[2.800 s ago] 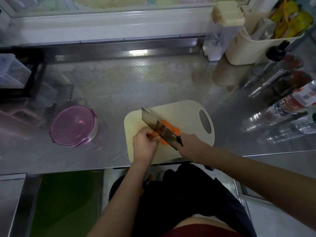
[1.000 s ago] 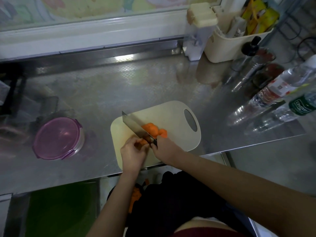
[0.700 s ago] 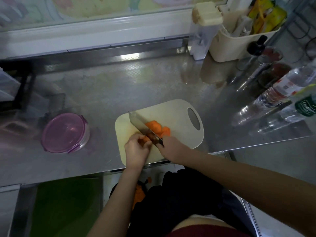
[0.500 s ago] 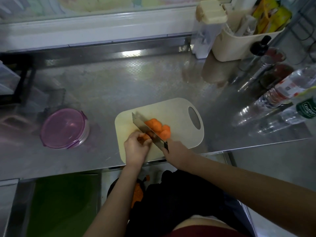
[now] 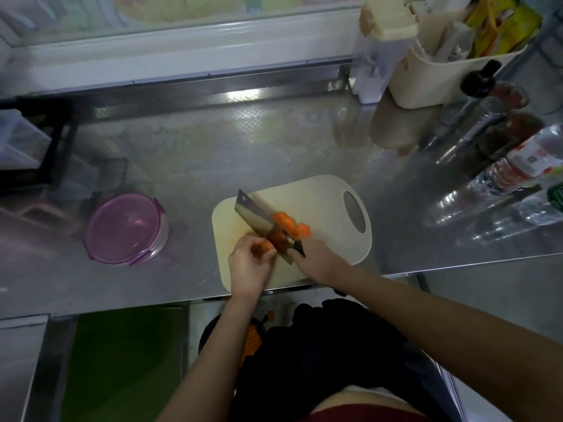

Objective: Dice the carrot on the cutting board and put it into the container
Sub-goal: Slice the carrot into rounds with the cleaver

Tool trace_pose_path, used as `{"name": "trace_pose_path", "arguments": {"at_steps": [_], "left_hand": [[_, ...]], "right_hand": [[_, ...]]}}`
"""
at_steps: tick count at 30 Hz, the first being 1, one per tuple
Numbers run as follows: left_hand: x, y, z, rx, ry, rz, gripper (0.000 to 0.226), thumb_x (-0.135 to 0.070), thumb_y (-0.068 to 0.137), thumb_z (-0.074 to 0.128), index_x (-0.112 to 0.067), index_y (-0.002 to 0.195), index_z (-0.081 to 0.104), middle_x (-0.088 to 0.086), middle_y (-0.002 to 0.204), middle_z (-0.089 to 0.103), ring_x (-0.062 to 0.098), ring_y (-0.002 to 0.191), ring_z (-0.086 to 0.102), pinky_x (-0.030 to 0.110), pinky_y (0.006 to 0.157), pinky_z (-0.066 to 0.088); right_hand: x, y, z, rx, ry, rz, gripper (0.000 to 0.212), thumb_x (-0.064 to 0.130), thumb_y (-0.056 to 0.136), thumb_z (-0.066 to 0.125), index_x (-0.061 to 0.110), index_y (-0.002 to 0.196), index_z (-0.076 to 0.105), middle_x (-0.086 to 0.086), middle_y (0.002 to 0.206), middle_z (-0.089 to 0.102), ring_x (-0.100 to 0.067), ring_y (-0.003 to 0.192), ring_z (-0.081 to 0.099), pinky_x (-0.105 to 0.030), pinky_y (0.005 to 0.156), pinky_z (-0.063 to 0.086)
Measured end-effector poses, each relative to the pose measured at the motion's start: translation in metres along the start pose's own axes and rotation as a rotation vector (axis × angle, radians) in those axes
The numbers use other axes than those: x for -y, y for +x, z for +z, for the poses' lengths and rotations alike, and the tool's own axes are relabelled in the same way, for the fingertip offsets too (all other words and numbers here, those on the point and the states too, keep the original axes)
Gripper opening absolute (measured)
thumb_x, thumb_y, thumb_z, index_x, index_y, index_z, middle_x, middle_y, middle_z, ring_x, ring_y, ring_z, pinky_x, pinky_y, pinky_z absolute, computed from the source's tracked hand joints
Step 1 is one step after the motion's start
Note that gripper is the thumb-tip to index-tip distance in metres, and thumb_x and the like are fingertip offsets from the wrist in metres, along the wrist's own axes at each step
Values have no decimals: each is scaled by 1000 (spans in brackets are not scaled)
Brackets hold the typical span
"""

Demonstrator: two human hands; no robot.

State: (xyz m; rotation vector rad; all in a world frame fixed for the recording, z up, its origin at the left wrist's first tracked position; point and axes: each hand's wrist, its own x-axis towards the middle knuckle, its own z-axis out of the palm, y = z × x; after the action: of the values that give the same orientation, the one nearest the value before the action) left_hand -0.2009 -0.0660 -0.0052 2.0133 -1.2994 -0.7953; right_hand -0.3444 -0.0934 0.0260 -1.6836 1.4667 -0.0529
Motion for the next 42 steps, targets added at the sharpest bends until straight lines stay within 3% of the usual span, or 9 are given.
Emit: {"name": "trace_pose_path", "arguments": {"at_steps": [3, 6, 12, 25, 33, 42], "left_hand": [[-1, 2, 0, -17, -29, 9, 17, -15, 75, 76, -13, 88, 65, -4, 91, 61, 8, 82, 55, -1, 71, 34], [-4, 4, 3, -65, -86, 2, 16, -13, 74, 76, -15, 85, 65, -5, 89, 60, 3, 77, 52, -5, 68, 33], [0, 6, 7, -60, -74, 31, 14, -16, 76, 75, -13, 86, 66, -6, 88, 62, -4, 75, 51, -3, 69, 35], [-4, 7, 5, -47, -57, 15, 11, -16, 77, 74, -12, 84, 67, -8, 82, 60, -7, 71, 50, -3, 65, 34], [-4, 8, 2, -29, -82, 28, 9, -14, 75, 75, -12, 79, 67, -6, 77, 63, -5, 69, 52, -1, 64, 36], [-5, 9, 1, -26, 4, 41, 20, -16, 71, 79, -8, 84, 67, -5, 82, 59, 8, 73, 51, 6, 67, 32]], "right_hand": [[-1, 7, -10, 3, 31, 11, 38, 29, 97, 45, 2, 124, 46, -22, 113, 59, -36, 106, 56, -39, 91, 44], [0, 7, -16, -30, 51, 28, 35, 29, 97, 44, 1, 116, 53, -19, 110, 60, -33, 103, 56, -36, 88, 42], [3, 3, -13, -72, 16, -11, 34, 36, 96, 46, 4, 106, 53, -16, 97, 61, -31, 91, 58, -37, 81, 45], [5, 0, -14, -64, -40, -20, 33, 34, 96, 45, 5, 111, 53, -16, 104, 62, -31, 97, 58, -38, 87, 45], [8, -2, -14, -59, -77, -3, 35, 34, 96, 45, 5, 114, 51, -18, 108, 62, -34, 100, 58, -41, 90, 46], [23, -3, -14, -68, -157, -19, 34, 29, 98, 43, 2, 117, 49, -21, 107, 61, -36, 98, 57, -36, 79, 42]]}}
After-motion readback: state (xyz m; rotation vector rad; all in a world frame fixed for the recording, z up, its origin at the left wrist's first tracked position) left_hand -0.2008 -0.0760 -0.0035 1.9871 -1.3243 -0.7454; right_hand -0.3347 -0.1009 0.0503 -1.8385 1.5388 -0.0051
